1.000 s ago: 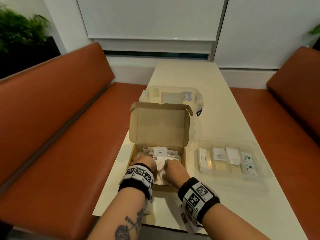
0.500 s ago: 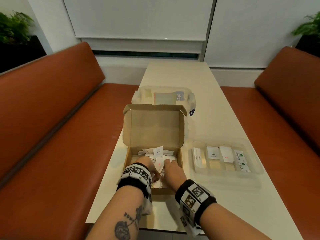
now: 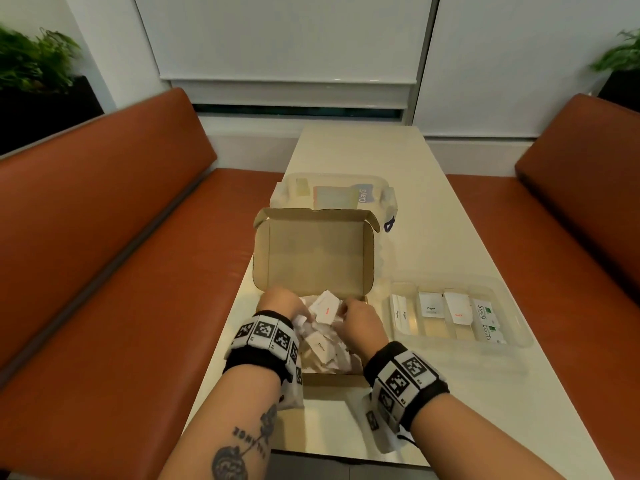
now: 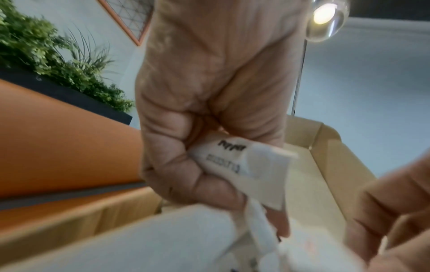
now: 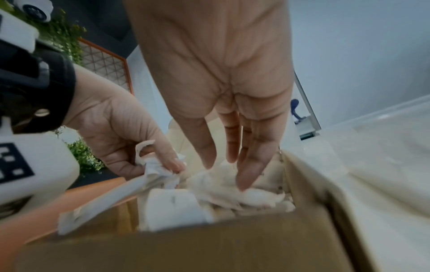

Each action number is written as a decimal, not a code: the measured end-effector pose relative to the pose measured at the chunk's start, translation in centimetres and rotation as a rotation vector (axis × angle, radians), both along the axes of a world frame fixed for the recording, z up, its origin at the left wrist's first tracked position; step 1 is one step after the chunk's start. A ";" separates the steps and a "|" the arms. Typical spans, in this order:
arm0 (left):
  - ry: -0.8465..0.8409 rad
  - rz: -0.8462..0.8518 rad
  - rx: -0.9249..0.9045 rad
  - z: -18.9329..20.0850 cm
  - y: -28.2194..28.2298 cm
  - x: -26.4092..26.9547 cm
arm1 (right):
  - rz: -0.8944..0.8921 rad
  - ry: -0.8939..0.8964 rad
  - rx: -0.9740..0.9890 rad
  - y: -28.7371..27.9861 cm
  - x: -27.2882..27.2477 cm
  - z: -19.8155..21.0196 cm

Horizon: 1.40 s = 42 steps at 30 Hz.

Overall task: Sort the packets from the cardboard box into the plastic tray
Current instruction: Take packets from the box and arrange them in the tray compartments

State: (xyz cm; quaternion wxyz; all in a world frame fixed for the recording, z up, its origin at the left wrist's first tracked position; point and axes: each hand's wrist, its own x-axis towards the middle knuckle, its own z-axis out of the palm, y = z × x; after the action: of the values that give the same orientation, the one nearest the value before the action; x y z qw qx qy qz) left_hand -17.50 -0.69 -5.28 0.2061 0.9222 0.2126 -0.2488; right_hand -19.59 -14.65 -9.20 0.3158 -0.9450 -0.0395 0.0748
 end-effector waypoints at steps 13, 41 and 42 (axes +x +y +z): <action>-0.435 0.505 -0.908 0.9 -1.0 -0.1 | -0.088 0.173 0.773 0.5 -0.1 3.2; -0.329 0.815 -1.292 -2.6 -2.2 0.5 | -0.066 -0.104 0.489 0.4 0.3 4.6; -0.316 0.804 -1.313 -2.6 -2.2 0.5 | -0.087 -0.120 0.510 0.3 0.4 4.7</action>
State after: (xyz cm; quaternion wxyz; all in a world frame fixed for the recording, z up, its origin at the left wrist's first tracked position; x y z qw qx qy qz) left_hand -17.04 -2.85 -7.92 0.8111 0.4882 0.3077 -0.0957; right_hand -19.14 -14.34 -4.47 0.5439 -0.8384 -0.0351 -0.0074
